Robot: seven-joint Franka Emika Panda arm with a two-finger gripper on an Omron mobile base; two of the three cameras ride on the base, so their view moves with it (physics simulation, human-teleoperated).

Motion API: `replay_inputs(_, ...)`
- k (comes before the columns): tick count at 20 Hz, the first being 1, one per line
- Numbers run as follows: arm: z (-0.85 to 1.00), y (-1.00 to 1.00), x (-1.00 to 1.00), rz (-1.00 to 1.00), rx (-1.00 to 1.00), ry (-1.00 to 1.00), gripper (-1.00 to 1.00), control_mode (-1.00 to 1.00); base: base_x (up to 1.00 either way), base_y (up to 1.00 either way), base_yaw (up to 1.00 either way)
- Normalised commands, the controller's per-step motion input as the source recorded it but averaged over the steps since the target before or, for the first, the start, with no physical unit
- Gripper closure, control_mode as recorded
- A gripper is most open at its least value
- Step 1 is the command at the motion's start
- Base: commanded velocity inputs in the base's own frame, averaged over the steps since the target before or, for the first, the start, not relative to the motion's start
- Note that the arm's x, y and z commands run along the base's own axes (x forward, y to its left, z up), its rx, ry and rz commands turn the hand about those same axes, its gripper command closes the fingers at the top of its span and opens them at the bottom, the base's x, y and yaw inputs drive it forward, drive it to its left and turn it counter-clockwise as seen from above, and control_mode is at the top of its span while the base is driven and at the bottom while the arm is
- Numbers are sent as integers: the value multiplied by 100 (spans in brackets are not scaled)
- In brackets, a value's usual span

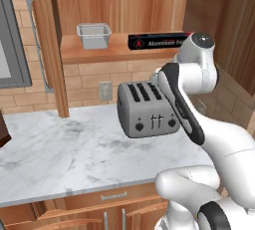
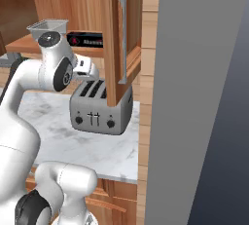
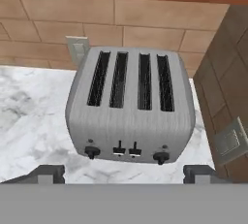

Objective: Retrieve the tupperware and aluminum foil from the cabinet and place them on the dining counter near the plate with steak and sweet potato to prepare for storing leftovers.

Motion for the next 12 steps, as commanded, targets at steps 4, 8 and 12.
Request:
replay_inputs(4,38,21,13,0,0,-37,-100,-100,0,0,0)
replay_inputs(8,43,14,17,-2,0,-29,-100,-100,0,0,0)
replay_inputs(12,48,14,17,-7,0,-14,-100,-100,0,0,0)
